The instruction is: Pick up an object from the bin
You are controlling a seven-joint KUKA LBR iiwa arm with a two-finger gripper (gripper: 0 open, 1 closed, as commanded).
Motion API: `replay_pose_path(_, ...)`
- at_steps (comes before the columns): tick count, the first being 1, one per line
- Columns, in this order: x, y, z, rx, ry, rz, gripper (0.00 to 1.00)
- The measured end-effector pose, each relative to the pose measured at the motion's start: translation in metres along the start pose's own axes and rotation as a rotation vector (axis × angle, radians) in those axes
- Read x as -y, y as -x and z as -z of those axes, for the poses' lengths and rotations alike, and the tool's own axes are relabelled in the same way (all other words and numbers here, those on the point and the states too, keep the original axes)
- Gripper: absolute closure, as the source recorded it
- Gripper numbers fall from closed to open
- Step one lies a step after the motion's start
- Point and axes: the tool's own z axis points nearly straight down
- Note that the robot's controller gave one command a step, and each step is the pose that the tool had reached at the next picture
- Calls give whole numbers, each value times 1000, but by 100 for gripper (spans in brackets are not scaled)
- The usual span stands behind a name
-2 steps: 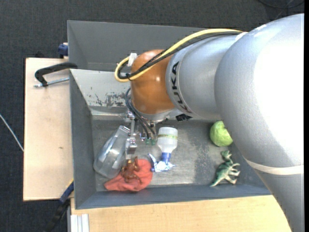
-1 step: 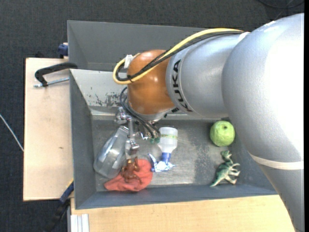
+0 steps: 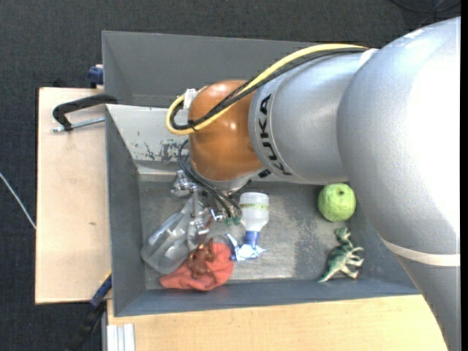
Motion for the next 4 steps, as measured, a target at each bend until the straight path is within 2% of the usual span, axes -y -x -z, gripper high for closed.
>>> replay_pose_path(1, -15, 12, -12, -53, 12, 388, 100)
replay_pose_path(4, -13, 11, -15, -53, 12, 388, 100)
